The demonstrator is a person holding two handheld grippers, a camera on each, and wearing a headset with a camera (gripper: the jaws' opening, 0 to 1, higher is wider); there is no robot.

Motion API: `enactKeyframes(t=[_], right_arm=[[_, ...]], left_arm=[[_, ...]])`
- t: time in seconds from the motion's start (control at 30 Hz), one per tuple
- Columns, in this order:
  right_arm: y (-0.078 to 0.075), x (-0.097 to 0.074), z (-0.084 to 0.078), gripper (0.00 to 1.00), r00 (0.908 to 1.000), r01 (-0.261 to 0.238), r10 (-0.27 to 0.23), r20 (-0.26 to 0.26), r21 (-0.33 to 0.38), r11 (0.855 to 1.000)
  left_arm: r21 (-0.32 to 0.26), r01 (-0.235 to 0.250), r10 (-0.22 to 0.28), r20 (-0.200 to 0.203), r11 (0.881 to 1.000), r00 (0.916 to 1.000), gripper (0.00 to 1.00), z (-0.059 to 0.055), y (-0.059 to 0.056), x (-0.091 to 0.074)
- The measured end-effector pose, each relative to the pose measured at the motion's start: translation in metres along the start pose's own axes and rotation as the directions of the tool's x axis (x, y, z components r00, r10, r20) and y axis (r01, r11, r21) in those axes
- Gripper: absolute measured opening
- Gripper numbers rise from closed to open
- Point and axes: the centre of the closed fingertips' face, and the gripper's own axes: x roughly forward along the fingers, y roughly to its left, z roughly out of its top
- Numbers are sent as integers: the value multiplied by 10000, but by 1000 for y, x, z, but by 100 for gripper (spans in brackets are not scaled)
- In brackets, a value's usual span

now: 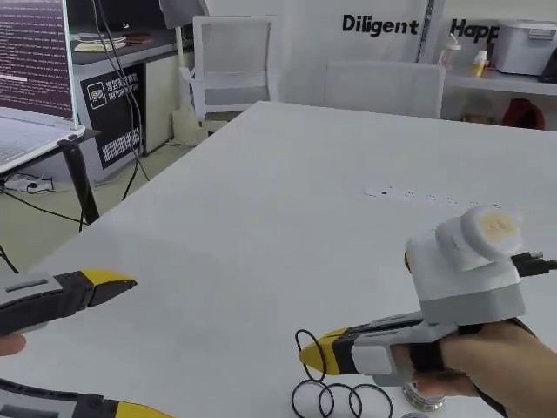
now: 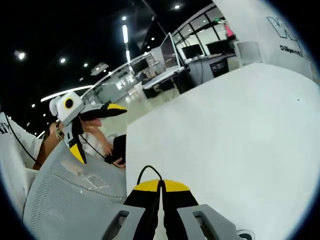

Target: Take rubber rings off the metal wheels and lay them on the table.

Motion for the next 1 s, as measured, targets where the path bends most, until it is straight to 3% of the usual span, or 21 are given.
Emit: enactKeyframes(t=[0.3,0.53,1.0], right_arm=[[-12,15,-19,0,9955,538,-585,-743,-644,9965],[-20,24,-35,0,9815,1004,-1234,-1464,-1553,9827],[-29,25,-30,0,9760,1603,-1787,-1242,-1447,9764]], left_arm=[[8,-63,63,64,10000,10000,90,1,0,0],[-55,-108,109,123,9999,9999,89,2,1,-1],[-84,-92,94,275,9999,9996,87,3,0,-1]])
